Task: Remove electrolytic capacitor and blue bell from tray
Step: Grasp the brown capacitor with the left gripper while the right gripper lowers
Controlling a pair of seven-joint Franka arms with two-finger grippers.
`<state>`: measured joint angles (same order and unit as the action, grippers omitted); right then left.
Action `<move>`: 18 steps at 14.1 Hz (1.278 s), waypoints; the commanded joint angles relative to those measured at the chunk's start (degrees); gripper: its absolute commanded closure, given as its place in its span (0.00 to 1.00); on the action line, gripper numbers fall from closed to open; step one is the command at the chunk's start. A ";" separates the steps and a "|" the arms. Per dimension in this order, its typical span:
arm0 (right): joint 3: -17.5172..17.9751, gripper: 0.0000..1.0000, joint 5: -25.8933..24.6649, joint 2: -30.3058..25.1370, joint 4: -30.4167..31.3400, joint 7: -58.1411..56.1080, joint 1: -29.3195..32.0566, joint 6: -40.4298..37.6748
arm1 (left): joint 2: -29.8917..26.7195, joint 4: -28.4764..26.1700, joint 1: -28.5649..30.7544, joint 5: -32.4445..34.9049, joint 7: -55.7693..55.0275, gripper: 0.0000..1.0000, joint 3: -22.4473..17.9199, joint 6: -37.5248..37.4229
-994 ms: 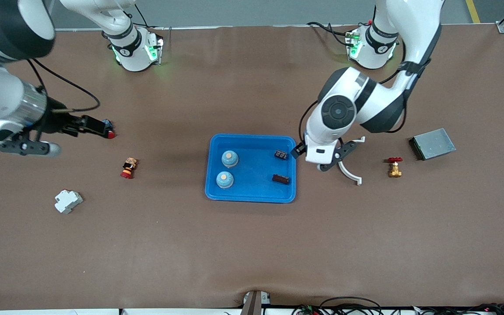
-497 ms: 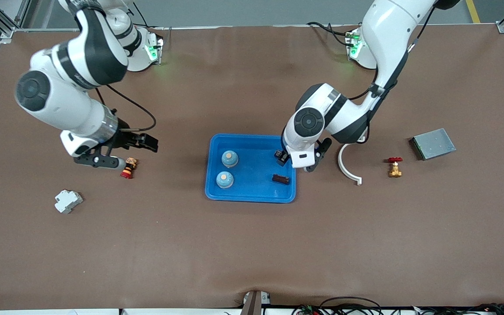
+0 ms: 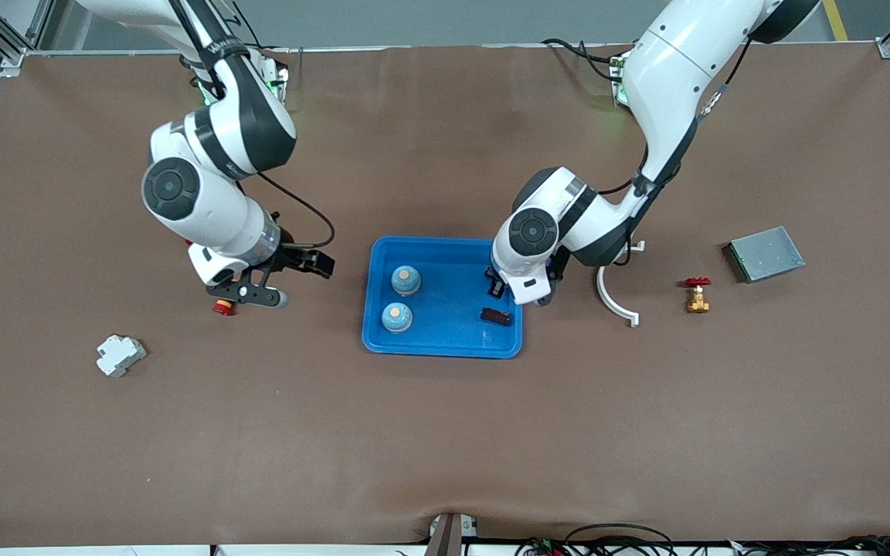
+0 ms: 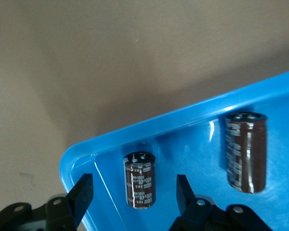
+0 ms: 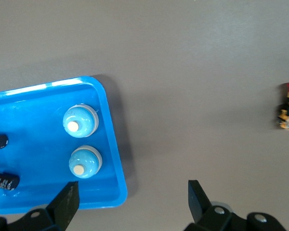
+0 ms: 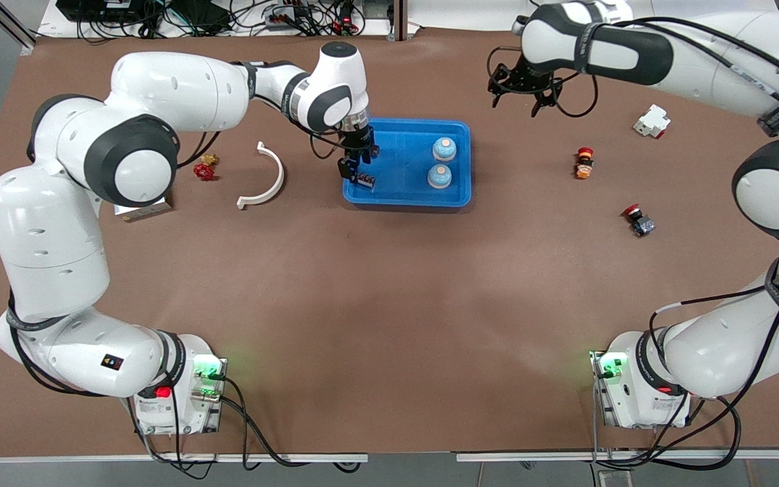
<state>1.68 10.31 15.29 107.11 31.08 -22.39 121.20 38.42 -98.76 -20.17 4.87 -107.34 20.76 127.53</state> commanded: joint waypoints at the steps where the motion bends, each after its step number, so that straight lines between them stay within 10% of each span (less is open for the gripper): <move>1: -0.54 0.00 0.32 3.15 -0.76 3.97 -3.09 2.55 | 1.04 0.32 -0.83 1.28 -4.71 0.28 -0.37 1.31; 15: -0.45 0.00 0.94 17.66 -9.02 8.28 -11.97 8.53 | 3.94 0.85 -1.18 4.71 -7.01 0.68 -0.72 5.53; 18: -0.54 0.00 0.41 20.38 -10.79 10.31 -13.29 8.62 | 3.16 1.20 -0.83 4.79 -6.75 1.00 -0.89 5.45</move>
<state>1.69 10.32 32.87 99.05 39.93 -34.45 130.06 41.40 -98.50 -20.82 7.93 -112.79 20.38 132.41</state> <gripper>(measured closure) 0.000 0.661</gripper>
